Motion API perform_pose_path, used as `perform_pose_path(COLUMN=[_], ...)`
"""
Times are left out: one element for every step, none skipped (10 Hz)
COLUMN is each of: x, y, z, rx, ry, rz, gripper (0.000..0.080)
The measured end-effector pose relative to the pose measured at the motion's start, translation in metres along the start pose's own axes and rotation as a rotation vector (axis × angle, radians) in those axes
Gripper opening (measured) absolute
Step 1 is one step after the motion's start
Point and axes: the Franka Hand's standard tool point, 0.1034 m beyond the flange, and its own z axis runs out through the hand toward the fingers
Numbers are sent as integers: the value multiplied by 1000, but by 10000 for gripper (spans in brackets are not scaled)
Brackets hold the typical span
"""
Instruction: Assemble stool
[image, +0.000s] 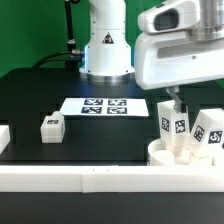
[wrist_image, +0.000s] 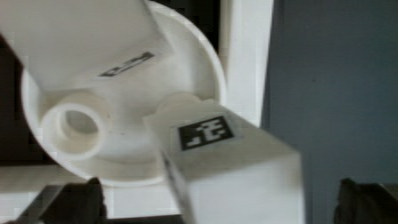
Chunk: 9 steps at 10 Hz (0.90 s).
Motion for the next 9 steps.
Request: perform_pose_path(x=[0, 0, 0, 0, 0, 0, 2, 5, 7], y=[-1, 2, 3, 3, 4, 3, -4, -9, -8], z=[0, 0, 0, 0, 0, 1, 1, 1, 2], rx=[0, -2, -5, -7, -10, -25, -51, -57, -65], ry=[2, 1, 0, 0, -2, -8, -12, -16, -23], rz=[-59, -181, -261, -317, -435, -540, -682, -756, -866], gripper=[649, 649, 649, 649, 649, 649, 649, 649, 649])
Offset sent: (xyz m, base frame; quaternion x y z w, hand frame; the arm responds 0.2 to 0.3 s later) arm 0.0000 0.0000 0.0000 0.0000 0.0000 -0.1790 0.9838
